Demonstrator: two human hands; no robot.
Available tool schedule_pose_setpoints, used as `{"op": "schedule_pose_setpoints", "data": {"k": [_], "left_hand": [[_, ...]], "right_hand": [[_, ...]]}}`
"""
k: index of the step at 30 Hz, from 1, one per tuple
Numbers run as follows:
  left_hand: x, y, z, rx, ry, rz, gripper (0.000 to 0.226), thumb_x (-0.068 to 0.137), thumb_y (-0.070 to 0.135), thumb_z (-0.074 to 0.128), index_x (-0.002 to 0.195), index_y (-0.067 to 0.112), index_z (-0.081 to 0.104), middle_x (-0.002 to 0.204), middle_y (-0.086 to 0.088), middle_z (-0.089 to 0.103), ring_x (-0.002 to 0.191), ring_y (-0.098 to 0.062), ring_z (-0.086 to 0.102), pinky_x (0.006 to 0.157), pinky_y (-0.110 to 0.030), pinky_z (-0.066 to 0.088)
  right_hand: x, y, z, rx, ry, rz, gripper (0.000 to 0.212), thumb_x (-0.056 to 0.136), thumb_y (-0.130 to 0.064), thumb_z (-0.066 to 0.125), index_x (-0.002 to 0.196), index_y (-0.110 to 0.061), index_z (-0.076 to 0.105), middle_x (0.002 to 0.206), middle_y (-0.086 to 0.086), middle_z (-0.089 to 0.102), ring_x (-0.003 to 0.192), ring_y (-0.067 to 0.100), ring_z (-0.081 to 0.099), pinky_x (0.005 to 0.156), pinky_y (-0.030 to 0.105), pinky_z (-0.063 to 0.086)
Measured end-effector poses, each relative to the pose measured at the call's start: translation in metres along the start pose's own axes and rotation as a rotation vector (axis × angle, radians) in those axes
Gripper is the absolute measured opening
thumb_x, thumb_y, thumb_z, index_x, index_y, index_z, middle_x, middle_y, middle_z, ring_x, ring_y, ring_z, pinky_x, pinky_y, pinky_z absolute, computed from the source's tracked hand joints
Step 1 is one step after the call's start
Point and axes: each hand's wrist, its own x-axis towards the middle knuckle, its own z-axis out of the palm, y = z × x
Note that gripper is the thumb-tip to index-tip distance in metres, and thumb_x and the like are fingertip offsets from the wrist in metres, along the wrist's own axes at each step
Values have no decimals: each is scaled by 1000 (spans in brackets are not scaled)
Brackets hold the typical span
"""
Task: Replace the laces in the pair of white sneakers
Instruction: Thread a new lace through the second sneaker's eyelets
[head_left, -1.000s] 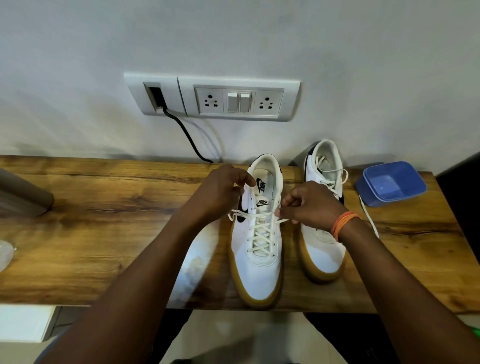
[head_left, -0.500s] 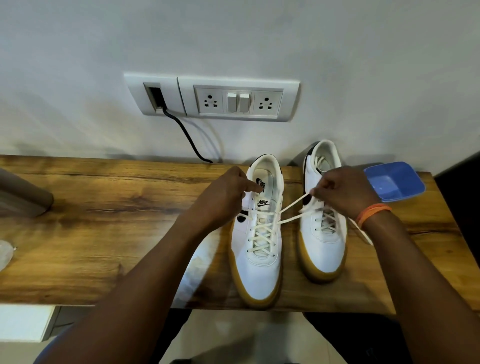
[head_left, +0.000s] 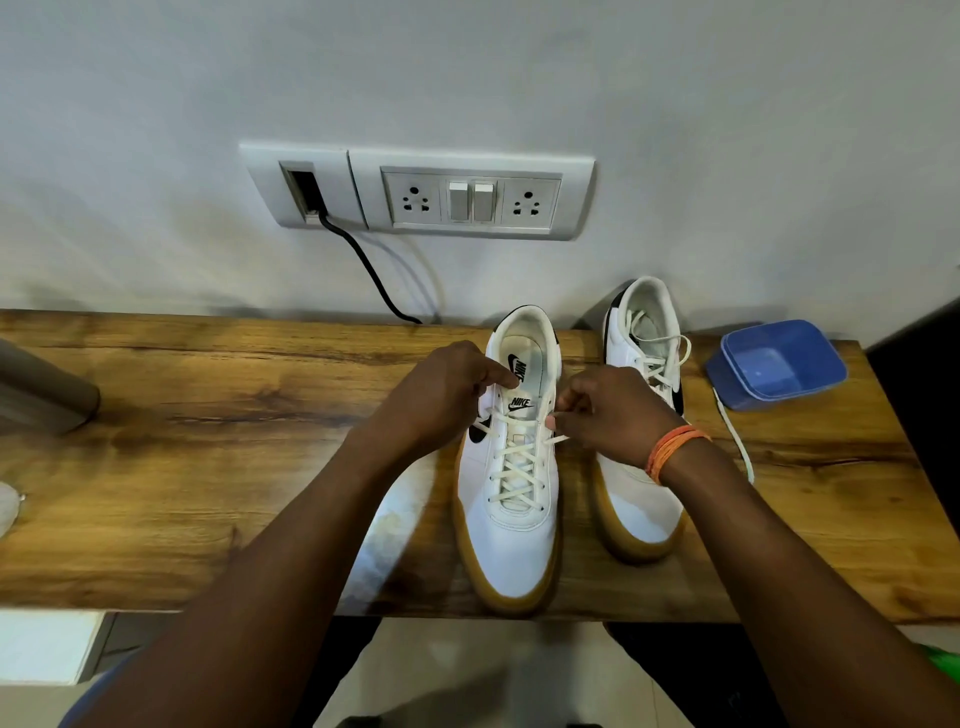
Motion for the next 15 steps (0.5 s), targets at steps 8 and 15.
{"op": "schedule_pose_setpoints", "data": {"k": [8, 15], "left_hand": [[0, -1, -1, -40, 2, 1, 45, 92, -6, 49, 116, 25, 73, 106, -5, 61, 98, -22, 60, 87, -37, 50], [-1, 3, -2, -65, 42, -53, 35, 94, 0, 54, 118, 20, 70, 106, -3, 62, 94, -15, 58, 81, -27, 47]], "right_hand": [[-2, -2, -2, -32, 12, -15, 19, 72, -28, 85, 70, -13, 73, 75, -4, 70, 72, 13, 65, 72, 38, 55], [0, 1, -8, -52, -11, 16, 15, 76, -22, 83, 70, -13, 72, 72, -9, 68, 69, 9, 64, 69, 32, 53]]}}
